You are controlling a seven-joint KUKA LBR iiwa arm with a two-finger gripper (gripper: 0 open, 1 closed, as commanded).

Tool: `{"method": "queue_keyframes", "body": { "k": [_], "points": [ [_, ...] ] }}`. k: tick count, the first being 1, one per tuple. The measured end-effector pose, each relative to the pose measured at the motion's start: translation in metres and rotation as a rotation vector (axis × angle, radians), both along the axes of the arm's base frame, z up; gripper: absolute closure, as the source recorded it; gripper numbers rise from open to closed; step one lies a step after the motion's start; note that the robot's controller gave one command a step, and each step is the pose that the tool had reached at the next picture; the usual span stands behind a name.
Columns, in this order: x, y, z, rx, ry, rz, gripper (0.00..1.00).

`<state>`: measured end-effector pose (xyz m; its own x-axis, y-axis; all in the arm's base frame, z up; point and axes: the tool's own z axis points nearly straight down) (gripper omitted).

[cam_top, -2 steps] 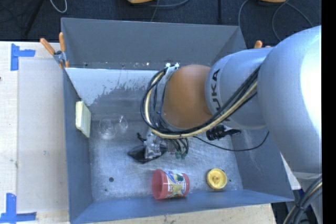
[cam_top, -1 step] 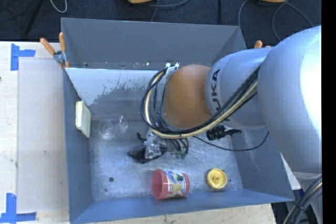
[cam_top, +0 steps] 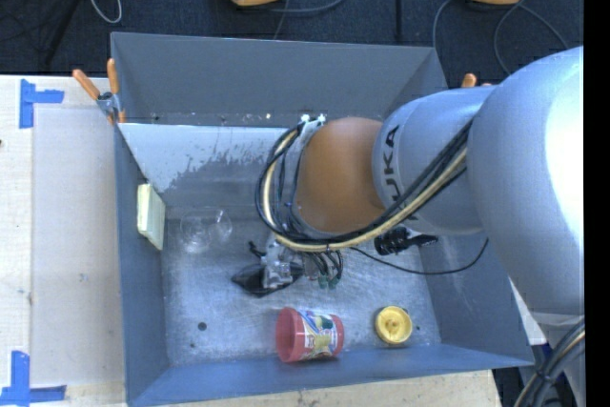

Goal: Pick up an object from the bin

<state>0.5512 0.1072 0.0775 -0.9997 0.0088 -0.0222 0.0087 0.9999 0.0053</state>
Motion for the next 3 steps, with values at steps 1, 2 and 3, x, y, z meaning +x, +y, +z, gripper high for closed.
{"method": "queue_keyframes", "body": {
  "k": [1,2,3],
  "points": [
    [0.003,0.000,0.000,-0.005,-0.002,0.162,1.00],
    [0.000,-0.003,0.069,-0.006,0.022,0.160,1.00],
    [0.000,-0.004,0.069,-0.006,0.022,0.159,1.00]
  ]
}}
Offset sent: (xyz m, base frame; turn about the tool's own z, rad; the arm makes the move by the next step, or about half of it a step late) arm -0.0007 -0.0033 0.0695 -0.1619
